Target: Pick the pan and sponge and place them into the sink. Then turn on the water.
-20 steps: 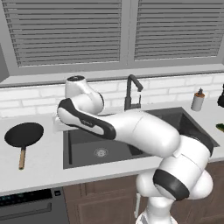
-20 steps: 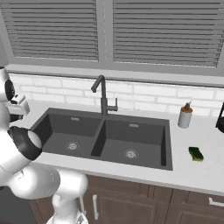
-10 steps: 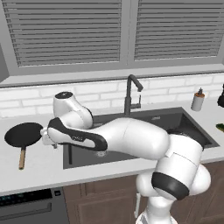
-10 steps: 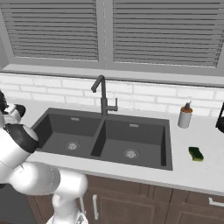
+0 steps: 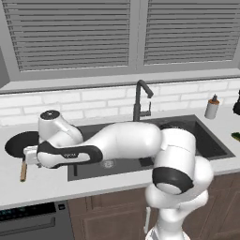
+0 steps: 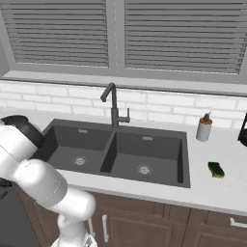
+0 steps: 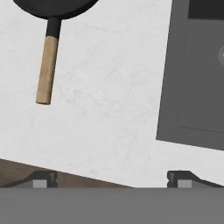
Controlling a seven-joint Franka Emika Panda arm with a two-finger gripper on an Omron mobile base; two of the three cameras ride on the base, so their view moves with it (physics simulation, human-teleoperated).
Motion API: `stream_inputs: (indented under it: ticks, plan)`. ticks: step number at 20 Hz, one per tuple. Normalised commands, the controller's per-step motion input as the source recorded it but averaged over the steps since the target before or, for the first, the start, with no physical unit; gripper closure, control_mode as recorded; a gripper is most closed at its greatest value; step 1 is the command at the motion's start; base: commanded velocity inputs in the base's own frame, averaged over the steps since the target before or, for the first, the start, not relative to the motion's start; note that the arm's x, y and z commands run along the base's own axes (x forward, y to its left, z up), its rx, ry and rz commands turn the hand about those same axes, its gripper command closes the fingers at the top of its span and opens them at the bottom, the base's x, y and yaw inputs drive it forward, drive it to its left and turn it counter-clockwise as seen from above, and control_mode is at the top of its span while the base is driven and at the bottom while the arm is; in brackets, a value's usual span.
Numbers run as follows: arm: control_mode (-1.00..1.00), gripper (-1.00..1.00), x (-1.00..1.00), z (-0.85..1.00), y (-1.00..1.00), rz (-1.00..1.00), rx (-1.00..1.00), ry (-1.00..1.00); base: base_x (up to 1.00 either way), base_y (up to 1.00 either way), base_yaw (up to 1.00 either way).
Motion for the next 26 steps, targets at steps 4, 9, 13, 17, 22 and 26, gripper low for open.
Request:
stream_inputs:
  ticks: [4, 9, 13, 17, 22, 26]
  plan:
    - [-1.0, -1.0, 0.02, -0.16, 0.53, 0.0, -0.04, 0.01, 0.0, 0.0, 0.0]
    - [-1.0, -1.0, 0.13, -0.08, 0.57, 0.0, -0.11, 0.01, 0.0, 0.0, 0.0]
    - [-1.0, -1.0, 0.24, -0.07, 0.49, 0.0, -0.1, 0.02, 0.0, 0.0, 0.0]
    - [-1.0, -1.0, 0.28, -0.01, 0.4, 0.0, -0.06, 0.01, 0.0, 0.0, 0.0]
    - [-1.0, -1.0, 0.22, -0.16, 0.17, 0.0, -0.04, 0.03, 0.0, 0.0, 0.0]
    - [-1.0, -1.0, 0.16, -0.3, 0.0, 0.0, -0.01, 0.03, 0.0, 0.0, 0.0]
